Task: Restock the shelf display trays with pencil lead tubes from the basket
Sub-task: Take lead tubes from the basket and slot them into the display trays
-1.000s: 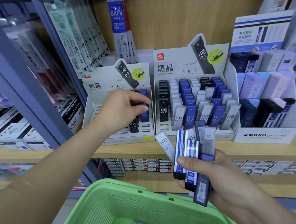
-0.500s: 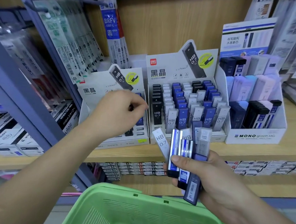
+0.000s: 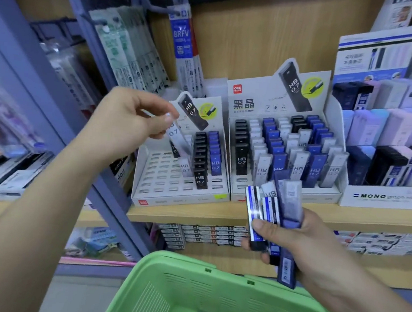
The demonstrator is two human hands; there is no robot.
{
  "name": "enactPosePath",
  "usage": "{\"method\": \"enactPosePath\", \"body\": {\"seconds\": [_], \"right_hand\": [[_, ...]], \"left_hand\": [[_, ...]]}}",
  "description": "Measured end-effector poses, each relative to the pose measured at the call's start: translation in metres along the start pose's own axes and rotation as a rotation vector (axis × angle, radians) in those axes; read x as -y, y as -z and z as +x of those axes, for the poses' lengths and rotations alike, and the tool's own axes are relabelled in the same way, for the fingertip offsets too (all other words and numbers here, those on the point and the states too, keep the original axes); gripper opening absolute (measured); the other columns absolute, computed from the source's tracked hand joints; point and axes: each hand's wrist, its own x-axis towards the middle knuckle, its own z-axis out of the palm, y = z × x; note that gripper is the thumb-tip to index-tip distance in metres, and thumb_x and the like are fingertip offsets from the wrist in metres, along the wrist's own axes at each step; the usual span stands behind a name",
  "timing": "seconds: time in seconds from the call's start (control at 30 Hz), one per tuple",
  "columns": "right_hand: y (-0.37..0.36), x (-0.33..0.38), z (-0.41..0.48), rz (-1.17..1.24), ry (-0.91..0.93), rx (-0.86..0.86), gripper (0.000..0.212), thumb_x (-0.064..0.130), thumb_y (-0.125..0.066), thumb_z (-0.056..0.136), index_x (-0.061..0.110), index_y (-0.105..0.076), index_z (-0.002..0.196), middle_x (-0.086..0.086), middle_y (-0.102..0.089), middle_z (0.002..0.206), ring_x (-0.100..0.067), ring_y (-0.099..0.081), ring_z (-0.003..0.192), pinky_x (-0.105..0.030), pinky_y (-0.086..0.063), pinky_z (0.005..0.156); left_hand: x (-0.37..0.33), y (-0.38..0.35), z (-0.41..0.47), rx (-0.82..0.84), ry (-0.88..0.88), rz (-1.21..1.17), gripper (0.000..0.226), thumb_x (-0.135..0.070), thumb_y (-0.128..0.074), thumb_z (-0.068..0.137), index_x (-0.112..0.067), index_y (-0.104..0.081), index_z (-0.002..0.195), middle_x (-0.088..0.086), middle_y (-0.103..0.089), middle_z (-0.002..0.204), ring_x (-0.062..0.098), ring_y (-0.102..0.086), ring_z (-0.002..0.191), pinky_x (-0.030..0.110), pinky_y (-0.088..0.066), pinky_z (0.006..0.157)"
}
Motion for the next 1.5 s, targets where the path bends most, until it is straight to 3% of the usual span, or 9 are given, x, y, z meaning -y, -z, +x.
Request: {"method": "enactPosePath", "body": {"seconds": [0.2, 0.4, 0.7, 0.87, 1.0, 1.23, 1.37, 1.43, 1.5], "right_hand": [[-0.008, -0.008, 0.005, -0.016, -0.008, 0.024, 0.007, 0.002, -0.068, 0.084, 0.000, -0.063, 0.089, -0.014, -0.068, 0.070, -0.030, -0.073, 0.068, -0.027, -0.044, 0.043], [-0.011, -0.009, 0.006, 0.000, -0.043, 0.025, 0.028, 0.010, -0.072, 0.069, -0.003, -0.061, 0.091, -0.017, -0.068, 0.071, -0.028, -0.072, 0.065, -0.027, -0.045, 0.044], [-0.012, -0.013, 0.009, 0.047, -0.063, 0.006, 0.018, 0.002, -0.070, 0.080, -0.003, -0.063, 0.096, -0.011, -0.069, 0.069, -0.028, -0.072, 0.068, -0.027, -0.046, 0.043], [-0.012, -0.013, 0.011, 0.086, -0.064, 0.002, 0.016, 0.001, -0.069, 0.081, 0.000, -0.064, 0.096, -0.009, -0.069, 0.069, -0.029, -0.073, 0.069, -0.025, -0.044, 0.042], [-0.012, -0.012, 0.011, 0.095, -0.073, 0.004, 0.019, 0.002, -0.069, 0.080, -0.001, -0.064, 0.099, -0.009, -0.070, 0.071, -0.030, -0.073, 0.071, -0.025, -0.045, 0.043], [-0.014, -0.010, 0.008, 0.077, -0.057, -0.012, 0.015, 0.003, -0.071, 0.080, 0.002, -0.064, 0.093, -0.009, -0.071, 0.071, -0.030, -0.073, 0.072, -0.025, -0.045, 0.044], [-0.014, -0.006, 0.005, 0.087, -0.032, -0.029, 0.024, 0.013, -0.075, 0.066, 0.005, -0.064, 0.086, -0.010, -0.070, 0.068, -0.028, -0.071, 0.067, -0.024, -0.045, 0.044], [-0.014, -0.003, 0.004, 0.080, -0.014, -0.040, 0.029, 0.016, -0.075, 0.062, 0.006, -0.064, 0.086, -0.009, -0.071, 0.069, -0.026, -0.071, 0.064, -0.024, -0.045, 0.044], [-0.014, 0.000, 0.004, 0.062, 0.006, -0.041, 0.031, 0.018, -0.076, 0.060, 0.007, -0.064, 0.086, -0.008, -0.071, 0.069, -0.025, -0.070, 0.061, -0.024, -0.044, 0.045]], "left_hand": [[0.034, -0.013, -0.006, 0.119, 0.016, 0.276, 0.011, -0.018, -0.082, 0.074, -0.020, -0.074, 0.082, -0.003, -0.071, 0.076, 0.007, -0.067, 0.075, 0.026, -0.056, 0.076], [0.052, -0.029, -0.009, 0.099, -0.042, 0.255, 0.014, -0.021, -0.082, 0.074, -0.025, -0.072, 0.084, -0.011, -0.069, 0.077, -0.002, -0.064, 0.072, 0.011, -0.051, 0.068], [0.051, -0.028, -0.008, 0.209, -0.059, 0.334, 0.017, -0.016, -0.071, 0.086, -0.021, -0.075, 0.101, -0.017, -0.066, 0.088, -0.013, -0.057, 0.079, -0.002, -0.040, 0.071], [0.053, -0.031, -0.008, 0.141, -0.045, 0.245, 0.011, -0.014, -0.077, 0.080, -0.023, -0.070, 0.083, -0.009, -0.070, 0.076, 0.002, -0.066, 0.072, 0.013, -0.053, 0.070], [0.056, -0.030, -0.008, 0.084, -0.033, 0.230, 0.007, -0.020, -0.079, 0.076, -0.024, -0.074, 0.076, -0.014, -0.069, 0.073, -0.008, -0.059, 0.063, 0.004, -0.042, 0.058], [0.058, -0.040, -0.009, 0.136, -0.116, 0.333, 0.007, -0.015, -0.077, 0.080, -0.022, -0.077, 0.082, -0.013, -0.070, 0.083, 0.000, -0.064, 0.079, 0.020, -0.053, 0.079], [0.049, -0.041, -0.013, 0.082, -0.251, 0.419, 0.006, -0.014, -0.072, 0.084, -0.017, -0.076, 0.087, -0.008, -0.067, 0.085, 0.004, -0.059, 0.074, 0.029, -0.053, 0.077], [0.029, -0.045, -0.021, 0.071, -0.242, 0.305, 0.007, -0.017, -0.069, 0.086, -0.020, -0.076, 0.087, -0.010, -0.069, 0.083, 0.004, -0.059, 0.072, 0.019, -0.050, 0.073], [0.004, -0.053, -0.034, 0.257, -0.169, 0.106, 0.007, -0.023, -0.069, 0.085, -0.022, -0.075, 0.090, -0.010, -0.071, 0.082, 0.002, -0.062, 0.073, 0.010, -0.046, 0.067]]}}
